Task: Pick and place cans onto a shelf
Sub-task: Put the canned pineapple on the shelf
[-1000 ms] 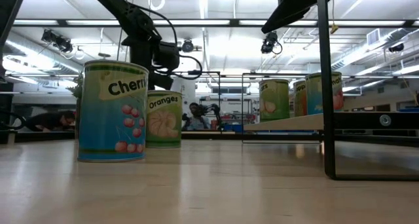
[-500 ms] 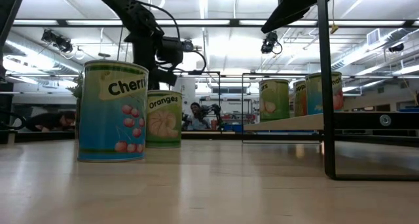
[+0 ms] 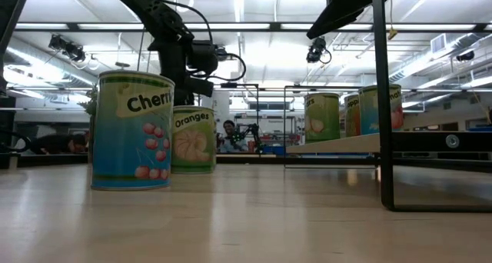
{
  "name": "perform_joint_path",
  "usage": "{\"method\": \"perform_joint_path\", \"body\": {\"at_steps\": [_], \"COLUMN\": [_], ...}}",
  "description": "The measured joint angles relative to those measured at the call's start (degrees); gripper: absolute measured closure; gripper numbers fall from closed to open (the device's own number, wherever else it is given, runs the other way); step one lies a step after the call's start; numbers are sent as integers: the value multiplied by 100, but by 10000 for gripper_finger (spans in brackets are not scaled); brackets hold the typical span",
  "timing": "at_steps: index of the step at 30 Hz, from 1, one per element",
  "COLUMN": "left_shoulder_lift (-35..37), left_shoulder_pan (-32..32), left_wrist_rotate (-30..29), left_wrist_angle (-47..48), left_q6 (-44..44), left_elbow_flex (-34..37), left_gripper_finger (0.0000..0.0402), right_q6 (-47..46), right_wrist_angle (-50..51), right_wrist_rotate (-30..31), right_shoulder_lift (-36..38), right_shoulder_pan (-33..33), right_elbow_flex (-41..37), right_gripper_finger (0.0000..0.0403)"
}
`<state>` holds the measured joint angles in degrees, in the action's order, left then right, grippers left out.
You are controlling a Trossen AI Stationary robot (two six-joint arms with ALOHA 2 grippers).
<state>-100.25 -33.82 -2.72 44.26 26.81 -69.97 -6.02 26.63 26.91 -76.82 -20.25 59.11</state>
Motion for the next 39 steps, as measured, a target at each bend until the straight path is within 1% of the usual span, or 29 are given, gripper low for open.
{"method": "perform_joint_path", "body": {"at_steps": [5,9,12,16,20,23,28,32,34,39], "left_shoulder_lift": [2,0,2,13,7,4,4,4,4,4], "left_shoulder_pan": [-14,-22,-43,-52,-50,-50,-50,-25,17,282], "left_wrist_rotate": [-6,-37,-149,-410,-515,-523,-518,-518,-501,-152], "left_wrist_angle": [-23,-19,1,66,174,376,901,1265,1260,1171], "left_q6": [-97,-387,-593,-645,-563,-560,-649,-795,-939,-1336], "left_elbow_flex": [0,0,-4,-11,-81,-380,-1071,-1648,-1912,-2430], "left_gripper_finger": [20,35,50,71,76,73,73,73,73,73], "right_q6": [0,2,20,22,22,42,44,45,46,209], "right_wrist_angle": [0,0,0,0,2,2,57,256,297,302], "right_wrist_rotate": [1,-1,0,-1,-1,1,18,302,323,382], "right_shoulder_lift": [0,0,0,0,0,0,0,21,45,46], "right_shoulder_pan": [0,0,0,0,0,0,0,2,2,37], "right_elbow_flex": [0,0,0,0,0,0,0,0,0,0], "right_gripper_finger": [24,24,24,24,24,24,24,24,24,24]}}
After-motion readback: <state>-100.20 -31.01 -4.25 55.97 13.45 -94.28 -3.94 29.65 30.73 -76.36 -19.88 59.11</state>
